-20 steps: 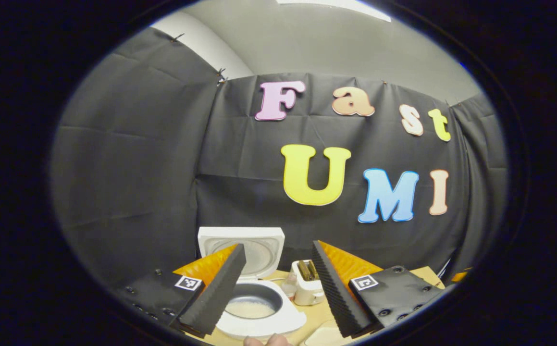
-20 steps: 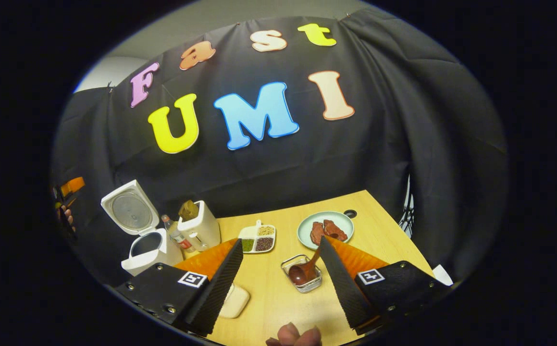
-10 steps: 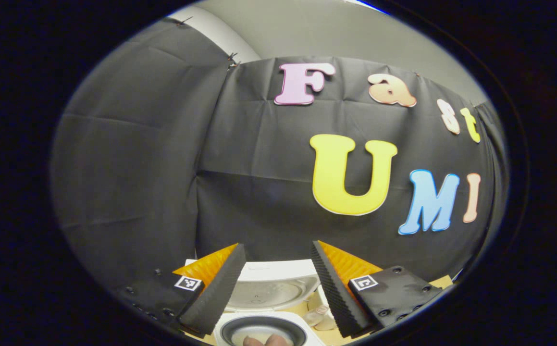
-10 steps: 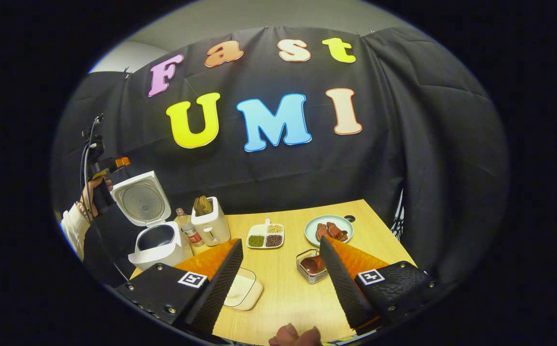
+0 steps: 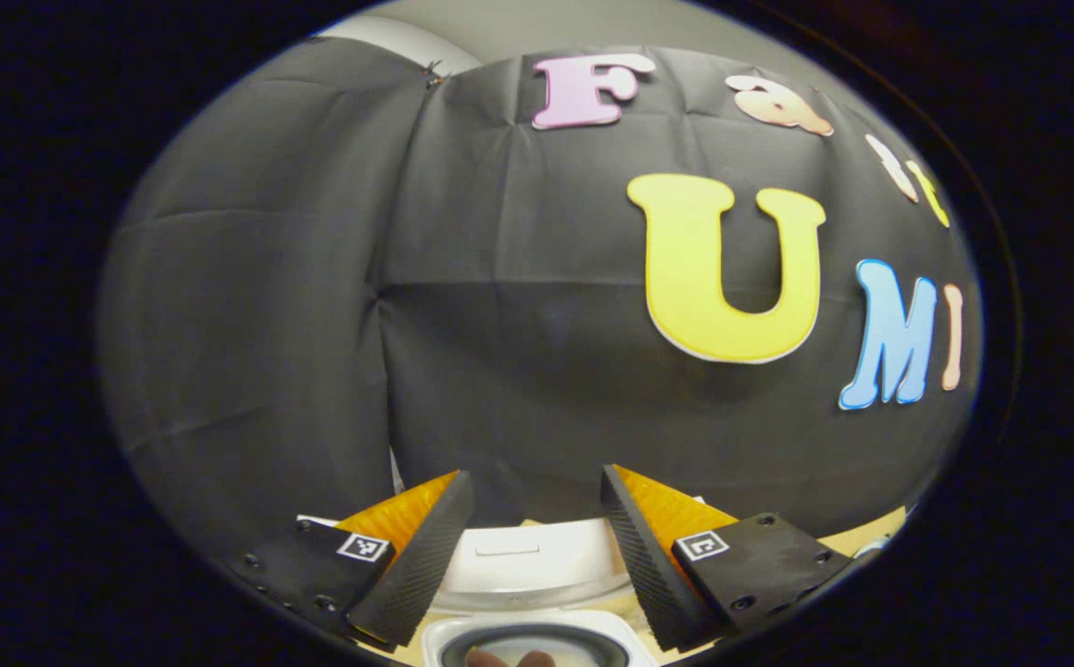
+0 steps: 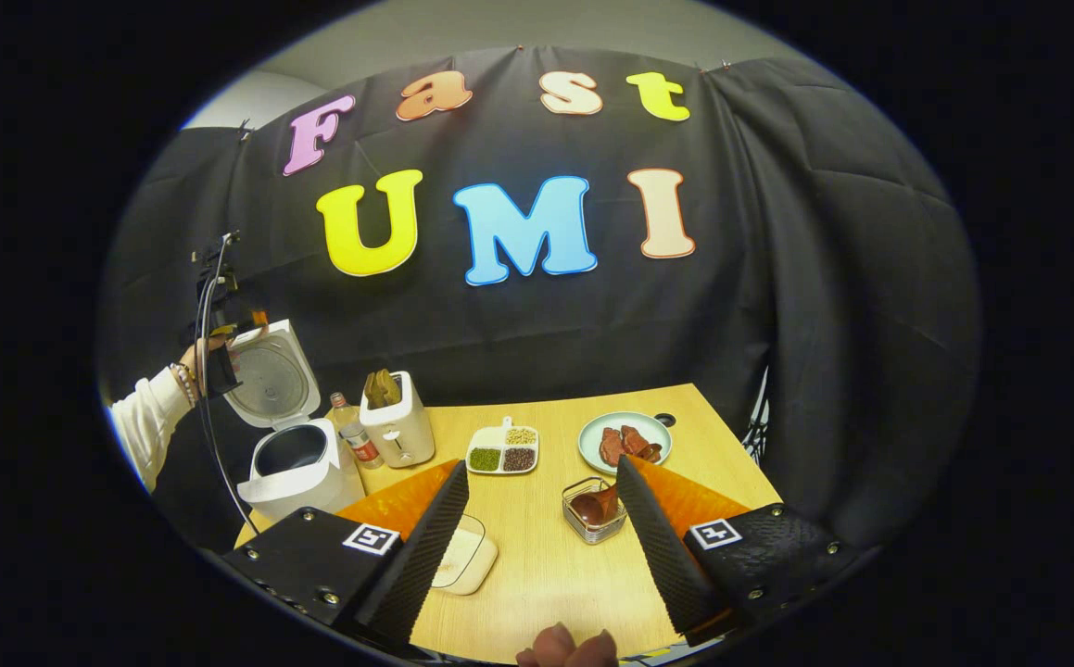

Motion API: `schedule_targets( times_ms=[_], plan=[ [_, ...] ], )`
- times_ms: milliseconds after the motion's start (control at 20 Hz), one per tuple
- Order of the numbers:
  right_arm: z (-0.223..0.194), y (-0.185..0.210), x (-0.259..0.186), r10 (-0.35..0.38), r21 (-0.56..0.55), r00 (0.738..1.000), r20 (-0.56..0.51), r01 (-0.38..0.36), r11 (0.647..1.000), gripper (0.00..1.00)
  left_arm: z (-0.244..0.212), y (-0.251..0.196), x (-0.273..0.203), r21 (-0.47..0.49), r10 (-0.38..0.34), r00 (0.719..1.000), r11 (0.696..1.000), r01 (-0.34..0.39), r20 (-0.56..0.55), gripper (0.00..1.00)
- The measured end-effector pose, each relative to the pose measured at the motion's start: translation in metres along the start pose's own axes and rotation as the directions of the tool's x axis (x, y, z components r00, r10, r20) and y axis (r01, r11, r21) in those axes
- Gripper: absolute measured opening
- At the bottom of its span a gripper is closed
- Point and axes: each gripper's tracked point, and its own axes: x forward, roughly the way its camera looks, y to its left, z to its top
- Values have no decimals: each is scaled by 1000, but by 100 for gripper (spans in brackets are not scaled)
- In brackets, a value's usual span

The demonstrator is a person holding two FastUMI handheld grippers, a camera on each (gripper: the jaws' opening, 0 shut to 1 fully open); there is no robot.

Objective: Close the left gripper, press the button to open the rice cooker; take a wooden spoon from the chopstick holder with the right hand, scoop a spoonful of rice and pour it into the rice cooker, then put the wooden spoon back into the chopstick holder.

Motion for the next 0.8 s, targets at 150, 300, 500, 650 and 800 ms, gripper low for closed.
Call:
schedule_targets(
  times_ms=[150, 300, 500, 650, 800],
  plan=[
    [-2, 5, 5, 19, -2, 1000, -15, -19, 1000, 98, -4, -5, -23, -18, -14, 1000, 1000, 14, -1, 94],
    [-3, 12, 7, 41, 20, 999, -25, -40, 999, 98, -18, -12, -57, 7, -13, 1000, 1000, 13, 24, 95],
    [-3, 16, 7, 51, -11, 998, -34, -52, 999, 98, -66, -26, -121, 12, -32, 999, 999, 32, 11, 93],
    [-9, 18, 7, 64, -10, 996, -55, -64, 998, 98, -113, -35, -156, 7, -55, 998, 998, 56, -31, 95],
    [-17, 24, 5, 81, 3, 993, -81, -81, 997, 98, -160, -39, -173, -17, -56, 994, 998, 54, -92, 95]
  ],
)
